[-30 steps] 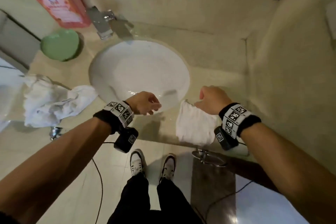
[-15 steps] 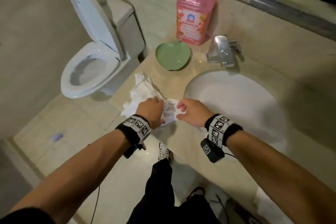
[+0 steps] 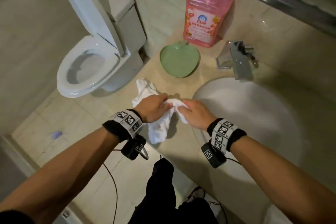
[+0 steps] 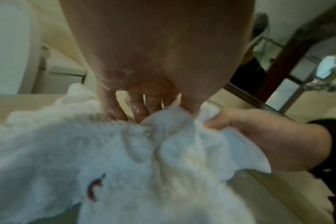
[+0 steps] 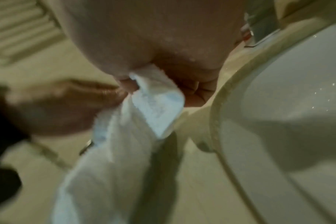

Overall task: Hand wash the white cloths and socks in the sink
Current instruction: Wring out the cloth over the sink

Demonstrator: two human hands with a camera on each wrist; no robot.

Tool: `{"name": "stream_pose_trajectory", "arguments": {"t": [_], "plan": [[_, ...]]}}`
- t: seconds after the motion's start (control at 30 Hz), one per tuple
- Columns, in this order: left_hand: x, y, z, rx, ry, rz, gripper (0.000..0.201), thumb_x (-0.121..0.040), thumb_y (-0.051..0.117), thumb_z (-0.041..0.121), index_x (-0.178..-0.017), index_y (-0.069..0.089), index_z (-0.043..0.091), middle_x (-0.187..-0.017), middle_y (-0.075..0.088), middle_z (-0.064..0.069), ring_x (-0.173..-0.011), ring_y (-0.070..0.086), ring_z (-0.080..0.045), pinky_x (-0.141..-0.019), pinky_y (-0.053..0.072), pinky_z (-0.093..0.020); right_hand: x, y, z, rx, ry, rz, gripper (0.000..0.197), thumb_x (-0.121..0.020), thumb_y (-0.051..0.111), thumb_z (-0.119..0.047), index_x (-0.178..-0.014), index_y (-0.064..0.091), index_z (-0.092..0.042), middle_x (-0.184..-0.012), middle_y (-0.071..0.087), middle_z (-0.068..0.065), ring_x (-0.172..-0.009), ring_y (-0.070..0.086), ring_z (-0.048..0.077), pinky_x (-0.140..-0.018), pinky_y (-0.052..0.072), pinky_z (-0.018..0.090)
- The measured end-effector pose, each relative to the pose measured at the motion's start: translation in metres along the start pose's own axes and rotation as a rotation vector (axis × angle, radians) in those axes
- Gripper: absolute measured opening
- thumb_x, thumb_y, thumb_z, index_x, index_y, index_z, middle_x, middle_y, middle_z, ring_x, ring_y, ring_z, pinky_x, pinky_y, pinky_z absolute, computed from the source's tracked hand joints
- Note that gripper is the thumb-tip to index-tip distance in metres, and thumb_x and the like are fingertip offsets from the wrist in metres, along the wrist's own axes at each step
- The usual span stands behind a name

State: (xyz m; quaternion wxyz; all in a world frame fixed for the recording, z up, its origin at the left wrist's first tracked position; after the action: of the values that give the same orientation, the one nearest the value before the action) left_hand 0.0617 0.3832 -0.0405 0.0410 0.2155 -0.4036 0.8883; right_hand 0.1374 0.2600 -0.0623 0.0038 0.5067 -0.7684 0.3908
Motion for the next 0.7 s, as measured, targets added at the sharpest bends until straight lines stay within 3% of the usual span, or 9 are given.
{"name": "stream_pose_trajectory", "arguments": {"t": [0.03, 0.1, 0.17, 0.23, 0.3, 0.4, 0.5, 0.6, 0.7], "plan": [[-0.001, -0.002, -0.002, 0.068, -0.039, -0.023, 0.030, -0.103, 0.040, 0.045, -0.102, 0.049, 0.016, -0.087, 0.057, -0.005, -0.083, 0.056, -0.026, -0.076, 0.043, -0.034, -0.002, -0.011, -0.005, -0.124, 0.003, 0.031, 0.024, -0.098, 0.051, -0.024, -0.100, 0.065, -0.006, -0.099, 0.061, 0.009, -0.090, 0.060, 0.026, -0.081, 0.048, 0.037], [0.000, 0.002, -0.007, 0.149, -0.134, -0.097, 0.056, -0.097, 0.027, 0.064, -0.122, 0.050, 0.020, -0.113, 0.064, -0.005, -0.105, 0.059, -0.026, -0.096, 0.044, -0.034, -0.004, -0.031, -0.017, -0.339, -0.003, 0.068, 0.018, -0.095, 0.056, -0.024, -0.105, 0.066, -0.013, -0.108, 0.060, 0.001, -0.098, 0.060, 0.012, -0.087, 0.046, 0.024], [0.000, 0.010, -0.009, 0.254, -0.204, -0.222, 0.080, -0.088, 0.015, 0.079, -0.140, 0.047, 0.027, -0.141, 0.055, -0.002, -0.126, 0.052, -0.024, -0.111, 0.033, -0.034, -0.004, -0.047, -0.026, -0.514, 0.021, 0.076, 0.017, -0.092, 0.058, -0.028, -0.102, 0.071, -0.027, -0.105, 0.070, -0.008, -0.099, 0.064, 0.002, -0.086, 0.048, 0.018], [-0.005, 0.011, -0.001, 0.390, -0.184, -0.320, 0.086, -0.083, 0.023, 0.086, -0.135, 0.055, 0.025, -0.139, 0.059, -0.004, -0.123, 0.056, -0.022, -0.109, 0.037, -0.034, -0.003, -0.061, -0.032, -0.623, 0.054, 0.108, 0.023, -0.092, 0.057, -0.033, -0.087, 0.075, -0.046, -0.089, 0.072, -0.026, -0.087, 0.065, -0.011, -0.072, 0.048, 0.007], [-0.014, -0.001, 0.013, 0.358, -0.048, -0.284, 0.076, -0.083, 0.046, 0.078, -0.123, 0.063, 0.016, -0.122, 0.067, -0.009, -0.111, 0.063, -0.027, -0.101, 0.046, -0.041, -0.003, -0.073, -0.039, -0.689, 0.063, 0.154, 0.041, -0.097, 0.055, -0.035, -0.074, 0.066, -0.067, -0.078, 0.061, -0.045, -0.077, 0.057, -0.025, -0.059, 0.040, -0.003], [-0.021, -0.009, 0.016, 0.268, 0.015, -0.139, 0.054, -0.094, 0.046, 0.057, -0.124, 0.062, 0.015, -0.126, 0.063, -0.008, -0.109, 0.059, -0.023, -0.097, 0.040, -0.032, -0.009, -0.088, -0.038, -0.792, 0.044, 0.237, 0.033, -0.100, 0.053, -0.034, -0.084, 0.069, -0.059, -0.089, 0.068, -0.035, -0.084, 0.059, -0.019, -0.071, 0.046, 0.005], [-0.025, -0.009, 0.011, 0.321, -0.116, -0.151, 0.052, -0.103, 0.028, 0.052, -0.140, 0.052, 0.025, -0.145, 0.052, 0.002, -0.129, 0.048, -0.017, -0.114, 0.029, -0.035, -0.015, -0.103, -0.032, -0.771, 0.058, 0.343, 0.012, -0.095, 0.062, -0.035, -0.103, 0.065, -0.043, -0.101, 0.068, -0.022, -0.091, 0.063, -0.011, -0.079, 0.049, 0.018], [-0.036, -0.034, 0.024, 0.385, 0.004, 0.038, 0.052, -0.100, 0.029, 0.053, -0.121, 0.063, 0.020, -0.125, 0.062, 0.000, -0.112, 0.056, -0.016, -0.102, 0.040, -0.036, -0.017, -0.106, -0.030, -0.624, -0.020, 0.355, 0.045, -0.078, 0.076, -0.036, -0.118, 0.058, -0.032, -0.105, 0.069, -0.013, -0.096, 0.066, 0.001, -0.081, 0.055, 0.023], [-0.049, -0.051, 0.027, 0.618, -0.009, 0.166, 0.047, -0.097, 0.037, 0.051, -0.088, 0.060, 0.012, -0.087, 0.060, 0.001, -0.080, 0.052, -0.012, -0.082, 0.042, -0.039, -0.023, -0.095, -0.031, -0.508, -0.062, 0.293, 0.059, -0.067, 0.084, -0.038, -0.111, 0.045, -0.042, -0.102, 0.064, -0.029, -0.095, 0.063, -0.008, -0.073, 0.053, 0.014]]}}
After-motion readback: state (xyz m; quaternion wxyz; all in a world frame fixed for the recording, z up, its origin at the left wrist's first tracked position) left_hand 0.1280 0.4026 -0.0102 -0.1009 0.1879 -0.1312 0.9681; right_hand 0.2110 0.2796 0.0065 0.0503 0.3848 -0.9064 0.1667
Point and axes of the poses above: each hand's wrist, its own x-axis away from the middle knuckle, its own y-axis out of the palm, z = x × y, the point moved 7 cm from there along -x, towards the middle knuckle
